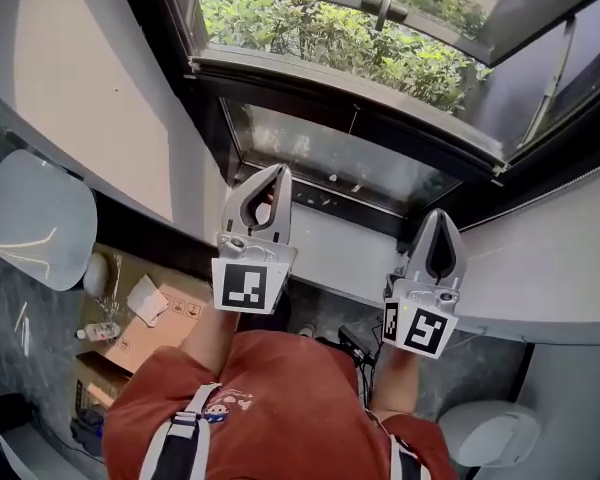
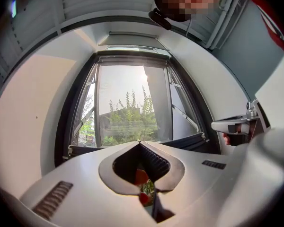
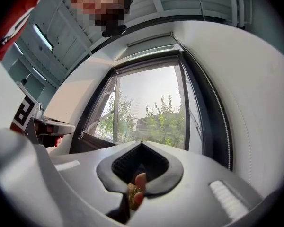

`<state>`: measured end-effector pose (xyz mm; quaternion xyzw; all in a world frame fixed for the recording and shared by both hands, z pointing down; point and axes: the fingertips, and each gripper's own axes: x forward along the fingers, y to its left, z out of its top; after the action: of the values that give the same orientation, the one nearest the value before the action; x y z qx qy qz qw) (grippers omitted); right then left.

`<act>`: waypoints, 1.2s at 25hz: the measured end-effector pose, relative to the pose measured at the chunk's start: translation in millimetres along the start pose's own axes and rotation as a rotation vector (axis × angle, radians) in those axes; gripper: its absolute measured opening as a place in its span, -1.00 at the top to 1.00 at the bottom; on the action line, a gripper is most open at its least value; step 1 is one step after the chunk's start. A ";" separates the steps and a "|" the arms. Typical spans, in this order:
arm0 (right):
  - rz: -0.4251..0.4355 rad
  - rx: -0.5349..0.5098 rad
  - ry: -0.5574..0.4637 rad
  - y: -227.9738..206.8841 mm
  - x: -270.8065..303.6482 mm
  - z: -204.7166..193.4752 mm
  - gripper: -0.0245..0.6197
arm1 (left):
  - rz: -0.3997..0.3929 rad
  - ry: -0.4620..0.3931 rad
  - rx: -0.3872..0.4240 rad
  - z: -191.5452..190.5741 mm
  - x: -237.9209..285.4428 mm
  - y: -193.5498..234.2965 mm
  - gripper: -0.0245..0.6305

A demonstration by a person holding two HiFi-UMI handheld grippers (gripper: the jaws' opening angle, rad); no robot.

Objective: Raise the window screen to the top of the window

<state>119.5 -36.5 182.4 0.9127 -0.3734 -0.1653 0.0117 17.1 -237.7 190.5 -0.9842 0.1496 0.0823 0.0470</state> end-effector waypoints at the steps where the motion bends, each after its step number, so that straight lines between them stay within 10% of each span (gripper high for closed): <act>1: 0.000 -0.006 0.001 3.5 9.1 -1.8 0.90 | -0.001 0.000 -0.001 -2.6 7.0 7.0 0.91; 21: -0.060 -0.107 0.054 24.6 108.2 -18.6 0.90 | -0.100 -0.024 -0.028 -21.5 102.4 63.4 0.91; 30: 0.008 -0.154 0.076 8.0 113.6 -32.6 0.90 | -0.088 0.008 0.124 -25.2 116.6 57.4 0.91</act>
<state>199.8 -123.4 181.0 0.9134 -0.3623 -0.1586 0.0967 113.3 -328.7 190.8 -0.9854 0.1110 0.0670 0.1106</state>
